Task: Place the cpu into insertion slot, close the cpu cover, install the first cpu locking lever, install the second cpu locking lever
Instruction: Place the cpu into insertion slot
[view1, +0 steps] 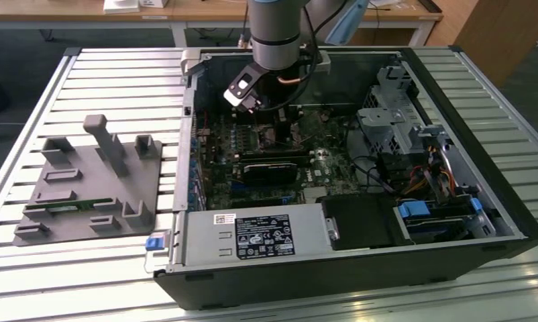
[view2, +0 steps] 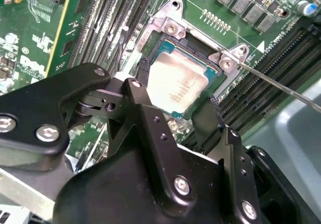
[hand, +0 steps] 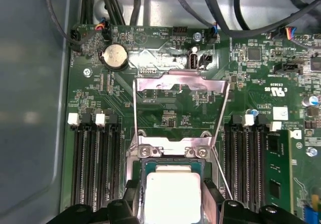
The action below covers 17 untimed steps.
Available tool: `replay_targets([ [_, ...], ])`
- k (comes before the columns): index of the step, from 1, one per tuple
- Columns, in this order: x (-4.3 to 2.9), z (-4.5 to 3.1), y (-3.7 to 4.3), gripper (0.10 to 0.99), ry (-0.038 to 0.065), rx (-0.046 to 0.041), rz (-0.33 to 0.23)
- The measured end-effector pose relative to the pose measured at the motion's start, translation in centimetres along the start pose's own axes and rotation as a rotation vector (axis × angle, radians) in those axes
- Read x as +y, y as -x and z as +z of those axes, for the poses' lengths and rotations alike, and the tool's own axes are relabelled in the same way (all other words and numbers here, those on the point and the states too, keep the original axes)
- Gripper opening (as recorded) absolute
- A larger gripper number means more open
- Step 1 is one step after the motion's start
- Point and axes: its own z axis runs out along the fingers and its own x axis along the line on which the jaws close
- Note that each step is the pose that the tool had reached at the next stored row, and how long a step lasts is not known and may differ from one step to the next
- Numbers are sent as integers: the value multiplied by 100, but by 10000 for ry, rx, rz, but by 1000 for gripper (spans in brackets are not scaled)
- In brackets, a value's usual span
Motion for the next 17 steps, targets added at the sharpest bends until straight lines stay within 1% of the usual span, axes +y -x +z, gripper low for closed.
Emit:
replay_targets([
  [3,6,-39,11,616,-59,21,-1],
  [4,9,-46,17,616,-97,33,0],
  [6,18,-53,31,600,-198,88,2],
  [8,26,-53,45,478,-302,180,8],
  [9,30,-52,54,478,-342,224,10],
  [11,35,-51,64,361,-419,290,15],
  [12,38,-52,66,361,-457,323,17],
  [13,41,-53,66,302,-490,353,19],
  [14,44,-54,66,243,-519,371,20],
  [15,46,-56,66,243,-547,385,21],
  [17,50,-58,66,125,-590,403,21],
])
